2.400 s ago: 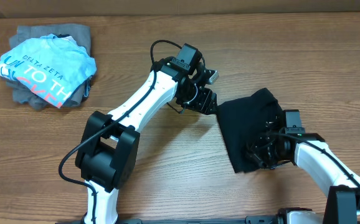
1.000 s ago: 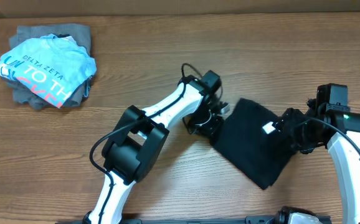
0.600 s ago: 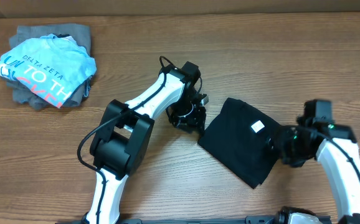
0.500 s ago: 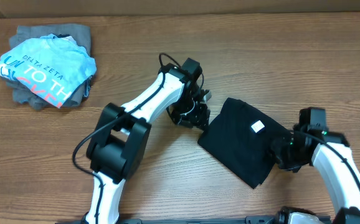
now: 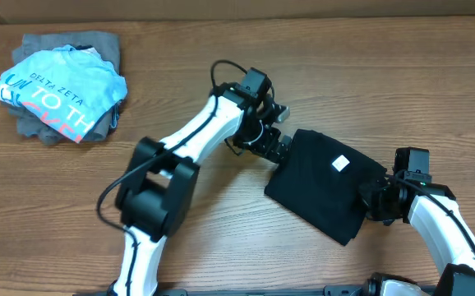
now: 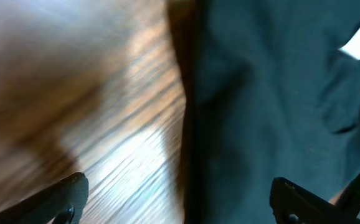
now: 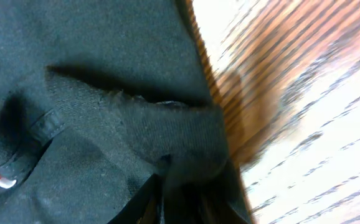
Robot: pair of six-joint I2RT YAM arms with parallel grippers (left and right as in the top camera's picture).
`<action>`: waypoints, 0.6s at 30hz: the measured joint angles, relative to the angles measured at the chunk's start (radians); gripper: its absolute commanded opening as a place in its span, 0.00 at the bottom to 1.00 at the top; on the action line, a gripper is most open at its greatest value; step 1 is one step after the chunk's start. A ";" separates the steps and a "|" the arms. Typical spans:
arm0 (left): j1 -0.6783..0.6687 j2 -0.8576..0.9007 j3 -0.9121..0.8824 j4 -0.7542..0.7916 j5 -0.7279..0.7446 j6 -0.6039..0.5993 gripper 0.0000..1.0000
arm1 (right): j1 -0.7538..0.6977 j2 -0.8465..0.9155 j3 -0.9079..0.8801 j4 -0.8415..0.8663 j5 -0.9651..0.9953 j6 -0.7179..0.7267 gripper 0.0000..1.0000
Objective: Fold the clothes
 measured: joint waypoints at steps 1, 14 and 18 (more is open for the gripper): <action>-0.004 0.023 0.006 -0.001 0.054 0.003 0.95 | 0.000 0.000 0.000 0.001 0.008 0.000 0.21; -0.117 0.061 0.020 0.027 0.169 -0.042 0.81 | 0.000 0.000 0.000 0.000 0.026 0.000 0.22; -0.153 0.062 0.020 0.031 0.132 -0.105 0.71 | 0.000 0.000 0.000 0.000 0.035 -0.003 0.22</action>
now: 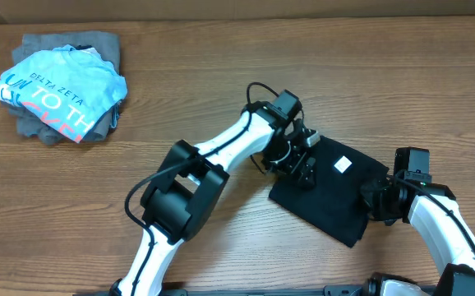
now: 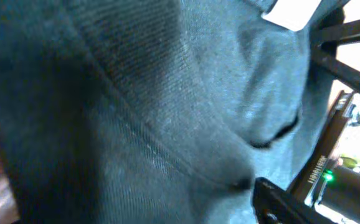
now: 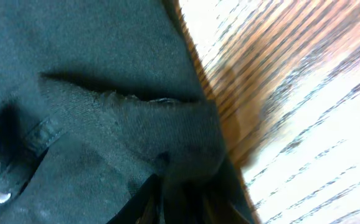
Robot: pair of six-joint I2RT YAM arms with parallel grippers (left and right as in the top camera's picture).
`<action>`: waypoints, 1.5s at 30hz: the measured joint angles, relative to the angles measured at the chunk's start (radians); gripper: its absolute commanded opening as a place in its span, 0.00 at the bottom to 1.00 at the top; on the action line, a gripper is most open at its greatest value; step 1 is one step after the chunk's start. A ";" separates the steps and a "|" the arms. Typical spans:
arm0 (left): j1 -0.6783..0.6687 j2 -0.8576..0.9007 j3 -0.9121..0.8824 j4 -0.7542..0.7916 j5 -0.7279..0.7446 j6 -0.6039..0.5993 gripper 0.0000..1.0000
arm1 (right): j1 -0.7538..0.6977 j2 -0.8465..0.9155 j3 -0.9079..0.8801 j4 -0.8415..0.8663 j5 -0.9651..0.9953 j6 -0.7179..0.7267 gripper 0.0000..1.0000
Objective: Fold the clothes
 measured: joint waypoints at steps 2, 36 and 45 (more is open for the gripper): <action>-0.010 0.001 0.000 0.012 -0.012 -0.025 0.70 | 0.000 0.000 0.000 0.000 0.002 0.000 0.22; -0.002 0.072 -0.003 0.093 0.196 -0.090 0.36 | 0.000 0.000 0.000 0.001 0.003 -0.005 0.22; -0.025 0.091 -0.003 0.058 0.193 -0.110 0.04 | -0.006 0.000 0.007 -0.048 -0.023 -0.028 0.21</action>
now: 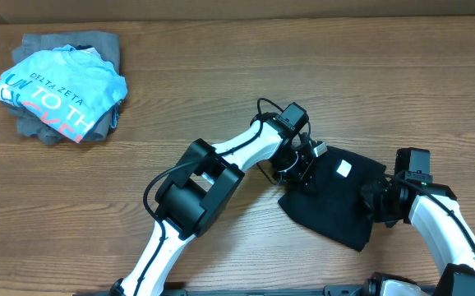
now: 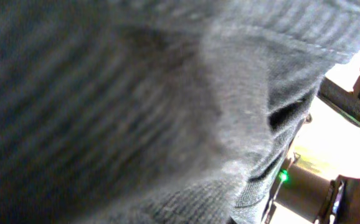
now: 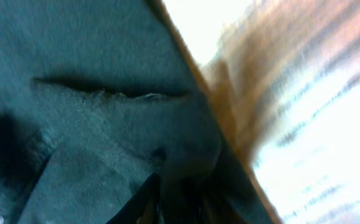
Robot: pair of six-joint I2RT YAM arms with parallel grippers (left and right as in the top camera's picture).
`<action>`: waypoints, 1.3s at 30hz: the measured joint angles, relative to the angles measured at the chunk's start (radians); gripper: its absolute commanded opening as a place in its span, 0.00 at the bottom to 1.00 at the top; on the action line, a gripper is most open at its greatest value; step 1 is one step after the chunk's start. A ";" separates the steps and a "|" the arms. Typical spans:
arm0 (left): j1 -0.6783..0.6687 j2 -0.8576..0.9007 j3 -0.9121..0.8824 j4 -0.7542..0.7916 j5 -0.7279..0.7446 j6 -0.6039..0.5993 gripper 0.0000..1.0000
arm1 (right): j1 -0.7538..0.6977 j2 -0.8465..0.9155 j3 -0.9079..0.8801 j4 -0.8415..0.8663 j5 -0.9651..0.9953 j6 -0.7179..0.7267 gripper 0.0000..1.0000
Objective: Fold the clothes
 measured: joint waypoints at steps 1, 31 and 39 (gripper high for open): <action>0.005 0.000 0.001 -0.022 -0.001 0.000 0.04 | 0.000 0.000 0.006 -0.026 -0.006 -0.005 0.21; 0.774 -0.356 0.393 -0.290 -0.357 0.182 0.04 | 0.000 -0.153 0.374 -0.368 -0.070 -0.134 0.41; 1.002 -0.356 0.393 -0.256 -0.435 0.181 0.04 | 0.000 -0.153 0.374 -0.385 -0.070 -0.134 0.41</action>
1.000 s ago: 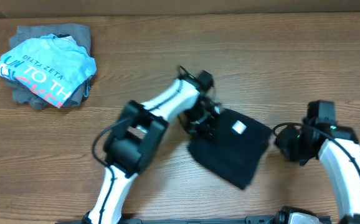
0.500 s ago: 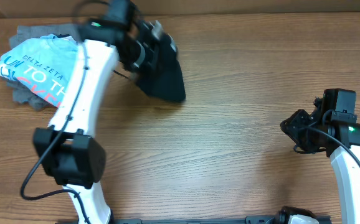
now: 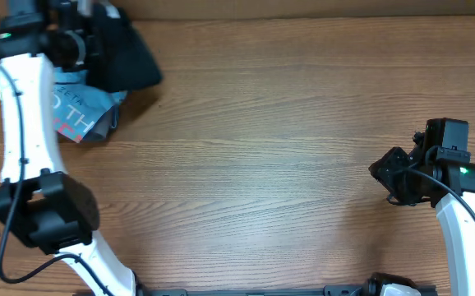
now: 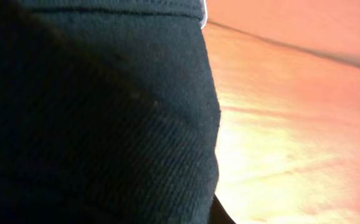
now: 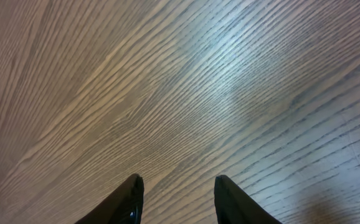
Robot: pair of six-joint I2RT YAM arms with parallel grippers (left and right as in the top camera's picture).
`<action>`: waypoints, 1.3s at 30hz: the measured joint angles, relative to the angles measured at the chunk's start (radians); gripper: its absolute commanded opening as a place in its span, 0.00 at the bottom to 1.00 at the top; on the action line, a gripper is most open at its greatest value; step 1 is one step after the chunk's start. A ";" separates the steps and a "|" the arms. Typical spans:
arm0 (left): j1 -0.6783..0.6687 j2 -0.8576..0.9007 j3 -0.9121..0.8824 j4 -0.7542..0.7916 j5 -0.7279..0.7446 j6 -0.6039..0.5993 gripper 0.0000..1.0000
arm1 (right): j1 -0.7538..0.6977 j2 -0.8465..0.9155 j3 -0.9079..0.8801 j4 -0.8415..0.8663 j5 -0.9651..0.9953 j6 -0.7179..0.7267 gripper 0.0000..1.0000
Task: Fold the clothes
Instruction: 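Carry the bundle with the left gripper onto the folded stack at upper left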
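The folded black garment (image 3: 122,57) hangs at the table's far left corner with my left gripper (image 3: 77,41) shut on it, above the pile of folded clothes (image 3: 73,115). In the left wrist view the black garment (image 4: 93,124) fills the left half and hides the fingers except one dark tip (image 4: 222,215). My right gripper (image 3: 389,177) stands open over bare wood on the right side of the table; its two fingertips (image 5: 133,193) are apart, with nothing in the right gripper (image 5: 177,186).
The pile holds a light blue printed shirt (image 3: 65,103) on a grey garment (image 3: 108,121), partly covered by the left arm and the black garment. The wooden table (image 3: 270,123) stretches between the two arms. A cardboard wall runs along the back edge.
The black garment has gone from the right of the table, by the right gripper, to the far left corner in my left gripper. The right gripper has let go and stands open.
The black garment lay folded at centre right, my right gripper shut on its right edge and the left gripper at its left edge. The left gripper then sat on the cloth, which bunched rightward. Now the left gripper holds it over the pile and the right is open.
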 measured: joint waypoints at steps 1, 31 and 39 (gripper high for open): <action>0.031 0.000 0.000 0.006 -0.010 0.000 0.04 | 0.000 0.000 0.000 -0.001 0.000 0.000 0.41; 0.278 -0.105 0.051 -0.138 -0.148 -0.048 0.04 | 0.000 0.000 0.000 -0.003 -0.006 0.001 0.45; 0.216 0.086 0.052 -0.155 -0.201 -0.046 0.04 | 0.000 0.000 0.000 -0.003 -0.006 0.000 0.46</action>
